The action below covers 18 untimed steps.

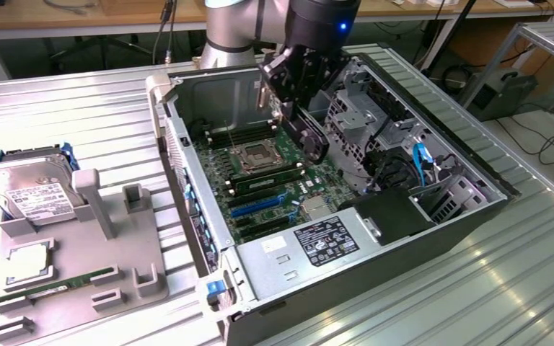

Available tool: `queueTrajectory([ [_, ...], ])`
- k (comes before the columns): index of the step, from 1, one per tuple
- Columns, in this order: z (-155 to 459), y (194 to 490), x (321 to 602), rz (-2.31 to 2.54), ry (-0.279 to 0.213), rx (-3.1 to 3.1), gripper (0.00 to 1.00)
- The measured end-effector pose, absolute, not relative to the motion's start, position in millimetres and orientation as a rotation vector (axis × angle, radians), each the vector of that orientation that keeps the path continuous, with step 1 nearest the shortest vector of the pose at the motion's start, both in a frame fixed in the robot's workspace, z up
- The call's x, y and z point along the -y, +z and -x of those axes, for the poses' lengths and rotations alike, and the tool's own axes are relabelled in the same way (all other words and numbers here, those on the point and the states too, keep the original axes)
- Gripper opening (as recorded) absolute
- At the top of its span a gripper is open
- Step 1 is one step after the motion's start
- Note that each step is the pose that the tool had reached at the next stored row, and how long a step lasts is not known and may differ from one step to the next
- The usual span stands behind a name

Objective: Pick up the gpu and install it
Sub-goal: 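Insert the gpu into the slot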

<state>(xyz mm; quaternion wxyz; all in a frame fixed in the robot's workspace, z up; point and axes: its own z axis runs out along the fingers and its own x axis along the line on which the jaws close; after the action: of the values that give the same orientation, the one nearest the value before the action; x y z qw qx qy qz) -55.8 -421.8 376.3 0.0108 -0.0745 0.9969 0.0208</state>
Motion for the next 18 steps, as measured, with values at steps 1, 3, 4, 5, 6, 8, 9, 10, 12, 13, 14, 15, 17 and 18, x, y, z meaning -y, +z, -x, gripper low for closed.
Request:
queueTrajectory([
  [1,55.9,376.2,421.8,0.258,0.065,-3.109,0.26],
  [3,55.9,376.2,421.8,0.298,0.066,-3.106,0.26],
  [4,55.9,376.2,421.8,0.312,0.066,-3.105,0.26],
  [5,55.9,376.2,421.8,0.332,0.066,-3.103,0.26],
  [6,55.9,376.2,421.8,0.346,0.066,-3.102,0.26],
  [8,55.9,376.2,421.8,0.373,0.066,-3.099,0.26],
  [9,55.9,376.2,421.8,0.387,0.067,-3.097,0.26],
  [10,55.9,376.2,421.8,0.402,0.067,-3.095,0.26],
  [12,55.9,376.2,421.8,0.432,0.067,-3.092,0.26],
  [13,55.8,376.2,421.8,0.444,0.067,-3.090,0.26],
  [14,55.9,376.2,421.8,0.460,0.067,-3.088,0.26],
  [15,55.8,376.2,421.8,0.472,0.067,-3.087,0.26],
  [17,55.9,376.2,421.8,0.499,0.068,-3.083,0.26],
  [18,55.9,376.2,421.8,0.512,0.068,-3.081,0.26],
])
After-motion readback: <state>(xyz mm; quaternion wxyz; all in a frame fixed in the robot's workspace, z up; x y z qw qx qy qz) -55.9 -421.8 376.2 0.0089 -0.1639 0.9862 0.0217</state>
